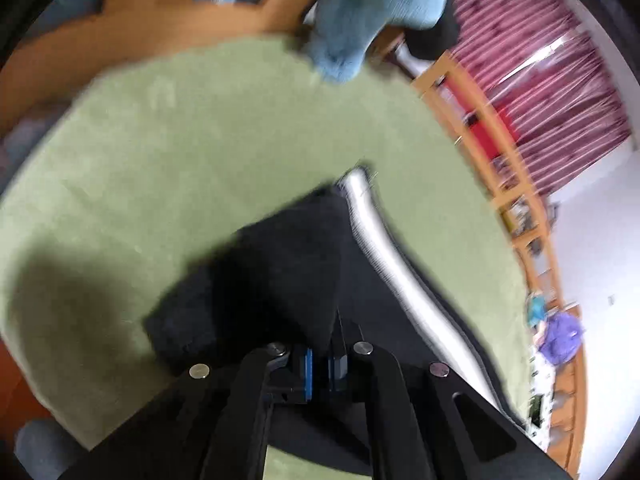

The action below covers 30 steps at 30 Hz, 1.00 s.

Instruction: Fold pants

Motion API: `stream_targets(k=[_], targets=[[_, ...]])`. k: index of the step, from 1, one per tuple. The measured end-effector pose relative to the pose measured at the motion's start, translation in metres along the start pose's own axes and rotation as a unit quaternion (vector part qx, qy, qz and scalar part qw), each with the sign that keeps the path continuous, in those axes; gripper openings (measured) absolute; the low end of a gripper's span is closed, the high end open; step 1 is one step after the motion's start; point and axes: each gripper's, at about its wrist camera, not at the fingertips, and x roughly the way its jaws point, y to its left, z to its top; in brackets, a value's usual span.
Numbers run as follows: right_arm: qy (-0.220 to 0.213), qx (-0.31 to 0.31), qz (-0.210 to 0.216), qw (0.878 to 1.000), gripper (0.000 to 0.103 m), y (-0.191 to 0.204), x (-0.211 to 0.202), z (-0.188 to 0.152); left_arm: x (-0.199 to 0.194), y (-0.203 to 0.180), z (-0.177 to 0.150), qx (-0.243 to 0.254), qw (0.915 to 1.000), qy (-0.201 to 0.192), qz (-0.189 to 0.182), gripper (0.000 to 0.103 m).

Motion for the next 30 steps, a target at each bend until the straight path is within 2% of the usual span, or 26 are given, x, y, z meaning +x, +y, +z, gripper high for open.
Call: stream_targets(k=[2,4,6,7,8,10,12,13,14,16,19,21,25,30], targets=[[-0.002,0.0,-0.003,1.0,0.05,-0.003,-0.001,0.001,-0.026,-0.002,-0.005,0.017,0.9997,-0.017,-0.011,0.005],[-0.007,0.005,-0.002,1.0,0.05,-0.009,-0.006,0.002,-0.033,0.0,-0.016,0.028,0.9992,-0.02,0.018,0.005],[-0.013,0.009,-0.001,1.0,0.05,-0.018,-0.009,0.006,-0.015,0.01,-0.025,0.016,0.9983,-0.001,0.056,0.007],[-0.015,0.01,-0.003,1.0,0.05,-0.023,-0.011,0.008,-0.002,0.019,-0.029,0.004,0.9966,0.025,0.078,0.011],[-0.017,0.012,-0.005,1.0,0.05,-0.029,-0.012,0.01,0.011,0.027,-0.032,-0.012,0.9949,0.047,0.088,0.013],[-0.021,0.016,-0.005,1.0,0.05,-0.042,-0.017,0.015,0.017,0.032,-0.033,-0.034,0.9946,0.05,0.084,0.014],[-0.03,0.02,-0.012,0.999,0.051,-0.06,-0.025,0.019,0.007,0.021,-0.034,-0.023,0.9943,0.044,0.094,0.025],[-0.036,0.021,-0.017,0.999,0.056,-0.069,-0.028,0.021,0.003,0.015,-0.034,-0.011,0.9936,0.041,0.105,0.04],[-0.044,0.024,-0.025,0.998,0.064,-0.082,-0.033,0.024,-0.004,0.005,-0.036,0.006,0.9923,0.029,0.121,0.06],[-0.057,0.034,-0.036,0.997,0.069,-0.103,-0.036,0.03,-0.017,-0.01,-0.04,0.034,0.988,-0.004,0.151,0.076],[-0.063,0.067,-0.041,0.995,0.069,-0.141,-0.03,0.048,-0.031,-0.034,-0.049,0.08,0.9814,-0.028,0.172,0.076],[-0.062,0.097,-0.021,0.993,0.069,-0.165,-0.019,0.061,-0.031,-0.05,-0.052,0.089,0.9791,-0.033,0.18,0.076],[-0.067,0.153,0.019,0.986,0.072,-0.198,0.011,0.089,-0.026,-0.076,-0.061,0.093,0.98,-0.024,0.175,0.076],[-0.02,0.22,0.067,0.973,0.074,-0.218,0.071,0.12,-0.012,-0.116,-0.075,0.113,0.9808,-0.021,0.157,0.076]])
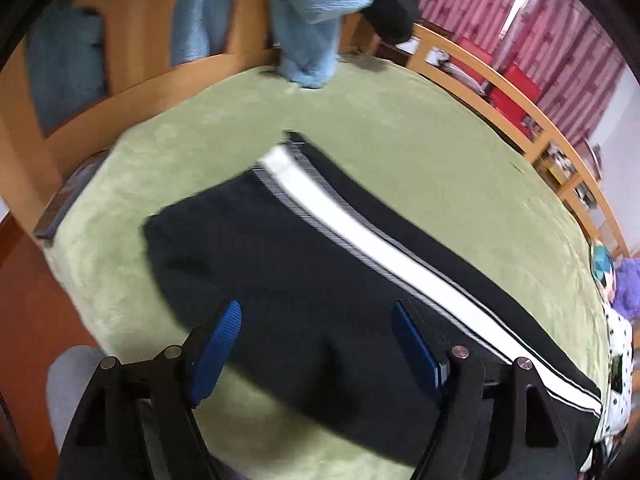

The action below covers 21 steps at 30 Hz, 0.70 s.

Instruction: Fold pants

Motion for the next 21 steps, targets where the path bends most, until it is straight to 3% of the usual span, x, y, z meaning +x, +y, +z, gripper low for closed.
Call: stream_targets(k=[2,4,5,7,9,12,15,18,21], targets=[[-0.003,0.021,0.023,1.0,0.07,0.001,0.012,0.004,0.001,-0.018,-0.002,0.014,0.9999,-0.002,-0.002,0.076],[-0.047,0.0,0.022,0.999,0.047,0.012,0.003,0.009,0.003,-0.034,-0.001,0.023,0.9997,-0.006,-0.006,0.076],[-0.059,-0.024,0.03,0.998,0.04,0.018,-0.004,0.013,0.003,-0.04,-0.001,0.028,0.9996,-0.007,-0.006,0.076],[-0.1,-0.053,0.074,0.991,0.037,0.025,-0.033,0.025,0.003,-0.05,0.001,0.038,0.9992,-0.014,-0.007,0.076],[-0.108,-0.066,0.087,0.988,0.037,0.024,-0.046,0.032,0.002,-0.054,0.002,0.044,0.9987,-0.022,-0.01,0.076],[-0.075,-0.077,0.043,0.993,0.04,0.013,-0.025,0.033,0.005,-0.051,-0.001,0.043,0.9988,-0.017,-0.013,0.076],[-0.004,-0.099,-0.032,0.995,0.059,-0.001,0.01,0.023,0.014,-0.039,-0.001,0.039,0.9992,0.001,-0.007,0.076],[-0.02,-0.101,-0.043,0.994,0.074,-0.009,-0.008,0.014,0.018,-0.028,0.003,0.035,0.9994,0.001,-0.001,0.076],[-0.035,-0.126,-0.085,0.988,0.076,-0.005,-0.031,0.003,0.026,-0.02,0.015,0.042,0.9991,-0.007,0.001,0.076]])
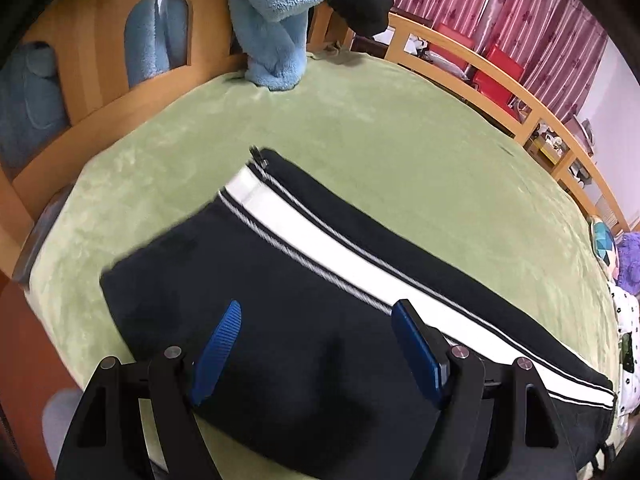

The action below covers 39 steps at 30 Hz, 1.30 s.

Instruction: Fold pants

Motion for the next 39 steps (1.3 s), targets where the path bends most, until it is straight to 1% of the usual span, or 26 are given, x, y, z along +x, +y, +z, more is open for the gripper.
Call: stream_targets(k=[2,4,7,10,11,13,14,15,16,17,20,22,23,24,25,26,27,28,29,30,31,33,34,35,37,39], targets=[[-0.004,-0.019,-0.024,1.0,0.076,0.007,-0.016,-0.009,0.008,0.004,0.012,0.014,0.9998,-0.007,0.013,0.076],[-0.016,-0.03,-0.034,0.999,0.076,0.019,-0.03,-0.014,0.02,0.012,0.031,0.018,0.9994,-0.015,0.027,0.076],[-0.04,-0.06,-0.037,0.997,0.076,0.045,-0.05,-0.021,0.037,0.022,0.056,0.018,0.999,-0.025,0.032,0.076],[-0.054,-0.099,-0.013,0.994,0.076,0.099,-0.056,-0.026,0.063,0.032,0.08,0.016,0.9984,-0.021,0.05,0.076],[-0.053,-0.111,-0.001,0.992,0.076,0.122,-0.055,-0.029,0.072,0.033,0.085,0.013,0.9987,-0.011,0.049,0.076],[-0.046,-0.13,0.023,0.99,0.076,0.159,-0.044,-0.034,0.096,0.034,0.091,0.01,0.9995,0.014,0.028,0.076],[-0.04,-0.142,0.037,0.988,0.076,0.18,-0.037,-0.037,0.105,0.033,0.092,0.013,0.9993,0.025,0.025,0.059],[-0.033,-0.156,0.049,0.986,0.076,0.2,-0.028,-0.042,0.117,0.032,0.093,0.019,0.9987,0.034,0.032,0.044],[-0.025,-0.169,0.056,0.984,0.076,0.218,-0.02,-0.046,0.121,0.034,0.094,0.022,0.9984,0.033,0.041,0.033],[-0.014,-0.184,0.061,0.981,0.076,0.237,-0.008,-0.052,0.123,0.039,0.095,0.011,0.9991,0.027,0.029,0.03],[0.007,-0.218,0.065,0.974,0.074,0.279,0.021,-0.059,0.12,0.061,0.1,-0.041,0.9989,0.012,-0.019,0.027],[0.015,-0.229,0.073,0.971,0.074,0.294,0.038,-0.06,0.123,0.063,0.1,-0.045,0.9986,0.015,-0.023,0.028],[0.032,-0.233,0.073,0.969,0.072,0.304,0.053,-0.059,0.124,0.06,0.099,-0.04,0.9988,0.017,-0.02,0.029],[0.053,-0.234,0.064,0.969,0.068,0.309,0.069,-0.059,0.125,0.057,0.1,-0.031,0.9992,0.02,-0.016,0.031],[0.068,-0.234,0.049,0.969,0.061,0.313,0.084,-0.057,0.123,0.053,0.101,-0.021,0.9995,0.022,-0.011,0.035],[0.061,-0.237,0.033,0.969,0.059,0.319,0.095,-0.057,0.12,0.051,0.101,-0.015,0.9996,0.024,-0.009,0.04],[0.046,-0.244,0.03,0.968,0.058,0.322,0.099,-0.056,0.114,0.049,0.101,-0.012,0.9996,0.025,-0.004,0.044],[0.039,-0.251,0.025,0.967,0.054,0.326,0.104,-0.054,0.106,0.046,0.101,-0.01,0.9998,0.019,-0.001,0.051],[0.04,-0.252,0.021,0.967,0.05,0.328,0.11,-0.05,0.098,0.045,0.101,-0.007,0.9999,0.011,-0.004,0.058],[0.042,-0.243,0.024,0.969,0.048,0.329,0.111,-0.047,0.091,0.044,0.101,-0.003,1.0,0.005,-0.007,0.061],[0.04,-0.229,0.035,0.972,0.044,0.327,0.109,-0.043,0.082,0.042,0.1,0.002,0.9999,-0.001,-0.01,0.064],[0.032,-0.207,0.07,0.975,0.044,0.323,0.094,-0.038,0.067,0.039,0.097,0.012,0.9997,-0.012,-0.015,0.065],[0.025,-0.203,0.08,0.976,0.044,0.323,0.087,-0.039,0.06,0.039,0.094,0.017,0.9996,-0.014,-0.019,0.069],[0.012,-0.203,0.087,0.975,0.045,0.324,0.074,-0.044,0.054,0.038,0.09,0.021,0.9995,-0.013,-0.021,0.073],[0.004,-0.21,0.096,0.973,0.052,0.324,0.06,-0.05,0.044,0.039,0.079,0.032,0.9991,-0.005,-0.026,0.073],[-0.001,-0.217,0.101,0.971,0.054,0.319,0.04,-0.059,0.037,0.043,0.067,0.04,0.9989,0.005,-0.026,0.073]])
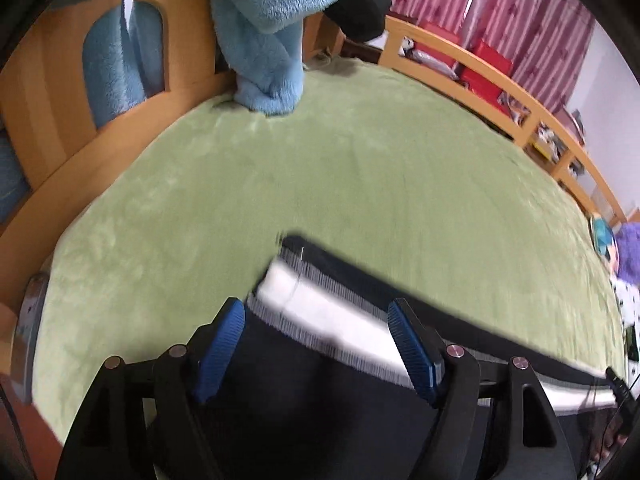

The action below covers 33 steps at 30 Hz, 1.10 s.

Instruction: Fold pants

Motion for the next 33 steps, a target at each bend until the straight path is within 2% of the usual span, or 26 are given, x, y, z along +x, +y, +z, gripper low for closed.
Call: stream_targets(k=[2,7,10,14,16,17,20,22,24,25,26,27,29,30,31,33], targets=[[0.002,-0.011,0.001,1.0,0.06,0.003,-0.016,-0.011,-0.01,0.008,-0.017,-0.001,1.0,0.006,-0.006,0.073],[0.012,-0.03,-0.011,0.999,0.06,0.014,-0.045,-0.044,-0.041,0.045,-0.069,-0.047,0.997,0.019,-0.058,0.073],[0.022,-0.023,-0.013,0.999,0.06,0.018,-0.055,-0.06,-0.047,0.066,-0.092,-0.068,0.9951,0.025,-0.068,0.073],[0.036,-0.012,-0.012,0.999,0.06,0.033,-0.062,-0.078,-0.028,0.085,-0.1,-0.097,0.993,0.03,-0.061,0.073],[0.044,-0.01,-0.009,0.999,0.06,0.04,-0.065,-0.085,-0.009,0.096,-0.099,-0.123,0.9904,0.038,-0.051,0.071],[0.047,-0.011,-0.005,0.999,0.06,0.045,-0.068,-0.089,0.0,0.103,-0.097,-0.138,0.988,0.04,-0.057,0.071],[0.047,-0.014,-0.012,0.999,0.06,0.054,-0.078,-0.098,0.007,0.112,-0.095,-0.159,0.9848,0.016,-0.069,0.071],[0.049,-0.012,-0.015,0.999,0.06,0.057,-0.082,-0.103,0.011,0.115,-0.089,-0.158,0.986,0.008,-0.053,0.071],[0.057,-0.007,-0.016,0.998,0.06,0.058,-0.085,-0.108,0.013,0.118,-0.088,-0.166,0.9845,0.003,-0.055,0.071],[0.06,-0.003,-0.015,0.998,0.06,0.057,-0.085,-0.11,0.015,0.118,-0.087,-0.173,0.9833,0.001,-0.055,0.069],[0.063,0.004,-0.014,0.998,0.06,0.057,-0.086,-0.112,0.017,0.116,-0.086,-0.173,0.9833,-0.003,-0.055,0.057],[0.065,0.01,-0.011,0.998,0.06,0.056,-0.084,-0.114,0.018,0.115,-0.083,-0.169,0.9838,-0.004,-0.059,0.05],[0.072,0.017,-0.005,0.997,0.06,0.056,-0.082,-0.115,0.02,0.112,-0.073,-0.163,0.9834,0.004,-0.079,0.026],[0.074,0.018,-0.003,0.997,0.06,0.056,-0.082,-0.114,0.013,0.111,-0.068,-0.169,0.9804,0.0,-0.101,0.025],[0.074,0.018,-0.002,0.997,0.06,0.056,-0.083,-0.114,0.003,0.109,-0.066,-0.164,0.9812,-0.011,-0.102,0.025],[0.062,0.01,0.003,0.998,0.06,0.057,-0.09,-0.114,-0.023,0.092,-0.054,-0.119,0.9878,-0.04,-0.093,0.025]])
